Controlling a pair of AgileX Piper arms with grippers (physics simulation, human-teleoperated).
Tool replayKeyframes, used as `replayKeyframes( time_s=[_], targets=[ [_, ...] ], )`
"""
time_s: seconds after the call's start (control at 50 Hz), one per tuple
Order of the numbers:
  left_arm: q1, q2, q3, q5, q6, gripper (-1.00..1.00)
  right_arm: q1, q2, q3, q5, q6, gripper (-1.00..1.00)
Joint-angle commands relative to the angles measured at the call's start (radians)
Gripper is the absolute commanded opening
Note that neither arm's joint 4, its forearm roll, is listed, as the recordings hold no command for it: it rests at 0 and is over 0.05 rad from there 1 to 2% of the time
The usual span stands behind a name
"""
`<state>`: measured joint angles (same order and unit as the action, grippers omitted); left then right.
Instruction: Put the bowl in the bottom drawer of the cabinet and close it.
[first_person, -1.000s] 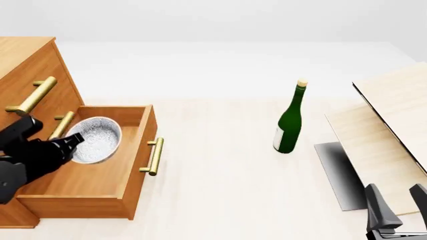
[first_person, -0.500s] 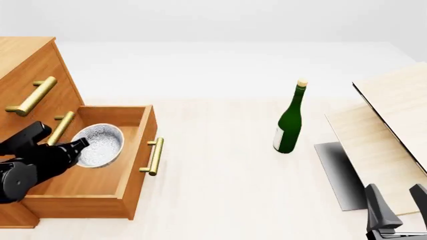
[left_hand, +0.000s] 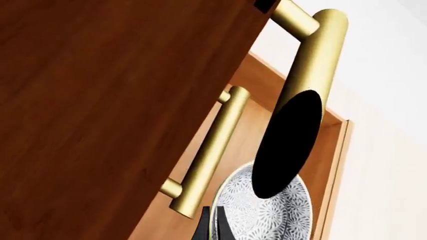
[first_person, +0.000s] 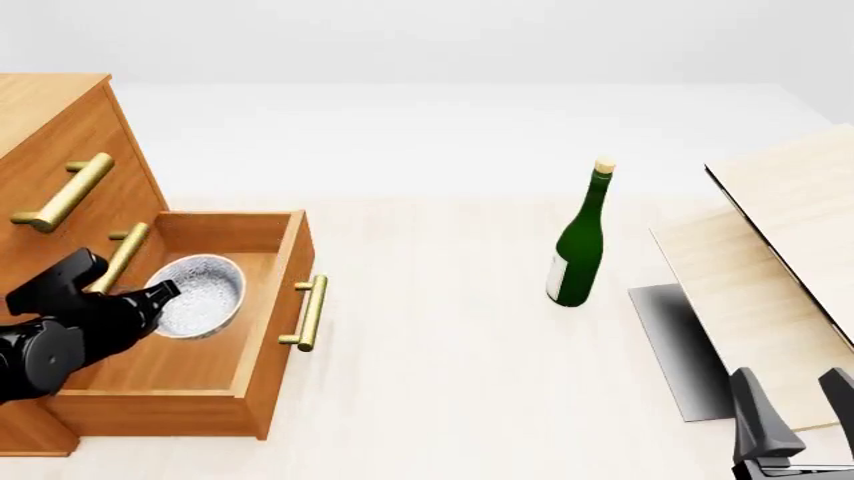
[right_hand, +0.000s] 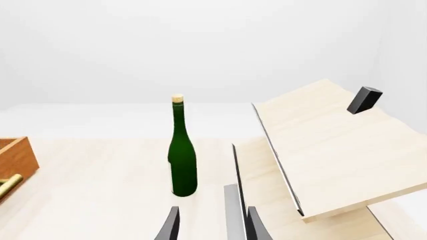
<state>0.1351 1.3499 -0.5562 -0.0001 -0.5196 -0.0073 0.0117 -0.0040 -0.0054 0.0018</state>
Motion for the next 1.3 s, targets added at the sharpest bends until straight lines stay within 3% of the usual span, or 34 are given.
replayKeyframes(
  time_s=[0.02,1.3],
  targets=[
    [0.053,0.041,0.009,-0.015,-0.018,-1.0,0.0,0.0,0.0,0.0,0.0,1.0],
    [0.073,0.172,0.028,-0.108,-0.015,-1.0,0.0,0.0,0.0,0.0,0.0,1.0]
  ],
)
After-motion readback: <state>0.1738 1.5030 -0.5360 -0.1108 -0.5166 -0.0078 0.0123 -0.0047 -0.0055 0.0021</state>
